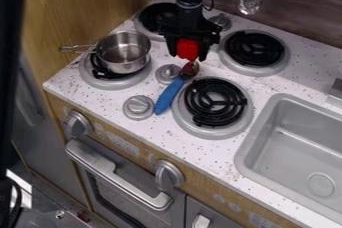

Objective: Move the red paprika to the upper left burner

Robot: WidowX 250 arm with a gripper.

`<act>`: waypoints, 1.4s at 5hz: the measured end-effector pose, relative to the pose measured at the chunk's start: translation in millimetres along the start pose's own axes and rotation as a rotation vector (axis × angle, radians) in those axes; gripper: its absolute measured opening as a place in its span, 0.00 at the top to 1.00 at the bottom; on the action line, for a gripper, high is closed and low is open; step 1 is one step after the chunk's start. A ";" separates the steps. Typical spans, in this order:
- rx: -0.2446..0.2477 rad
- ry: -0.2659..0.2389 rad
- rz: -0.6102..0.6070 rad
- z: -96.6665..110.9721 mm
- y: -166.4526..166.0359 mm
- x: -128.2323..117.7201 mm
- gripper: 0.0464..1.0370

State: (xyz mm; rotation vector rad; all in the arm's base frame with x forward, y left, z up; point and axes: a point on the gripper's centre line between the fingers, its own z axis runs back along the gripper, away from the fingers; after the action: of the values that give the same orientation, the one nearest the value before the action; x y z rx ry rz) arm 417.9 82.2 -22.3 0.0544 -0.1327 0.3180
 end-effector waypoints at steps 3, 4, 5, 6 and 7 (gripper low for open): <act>0.060 0.010 0.036 -39.6 34.4 46.3 0.25; 0.066 0.020 0.063 -44.8 44.5 53.9 0.25; 0.055 0.022 0.071 -44.3 44.9 54.1 0.21; 0.009 0.045 0.043 -49.4 38.2 44.5 0.03; -0.030 0.089 -0.027 -37.4 27.7 30.1 0.04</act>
State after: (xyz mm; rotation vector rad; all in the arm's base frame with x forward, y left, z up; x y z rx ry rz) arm 442.1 120.5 -54.2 0.0124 -0.0481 0.2907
